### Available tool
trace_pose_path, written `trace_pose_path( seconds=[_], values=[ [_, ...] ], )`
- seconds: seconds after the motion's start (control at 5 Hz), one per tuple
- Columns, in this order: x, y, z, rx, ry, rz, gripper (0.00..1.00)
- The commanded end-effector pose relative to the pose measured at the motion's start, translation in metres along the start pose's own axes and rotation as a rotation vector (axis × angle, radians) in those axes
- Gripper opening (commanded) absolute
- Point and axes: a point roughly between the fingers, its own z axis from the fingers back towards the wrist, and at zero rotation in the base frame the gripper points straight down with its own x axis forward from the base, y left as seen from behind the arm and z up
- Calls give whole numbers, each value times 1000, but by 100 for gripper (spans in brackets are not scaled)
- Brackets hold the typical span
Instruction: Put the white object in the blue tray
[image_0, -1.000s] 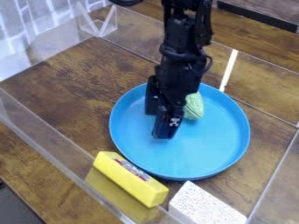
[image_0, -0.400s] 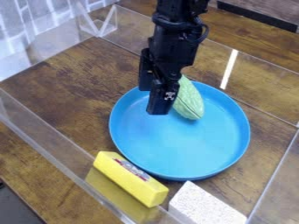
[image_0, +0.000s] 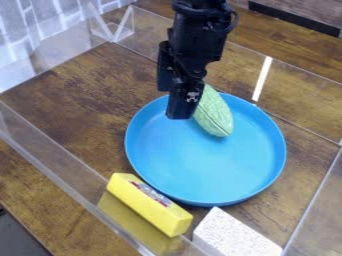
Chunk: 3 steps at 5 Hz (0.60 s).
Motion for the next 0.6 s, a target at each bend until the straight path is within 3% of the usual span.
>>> trace_pose_path(
  seconds=[0.0, 0.4],
  values=[
    [5, 8, 31, 75, -88, 6, 100],
    [6, 12, 32, 96, -98, 5, 100]
  ],
)
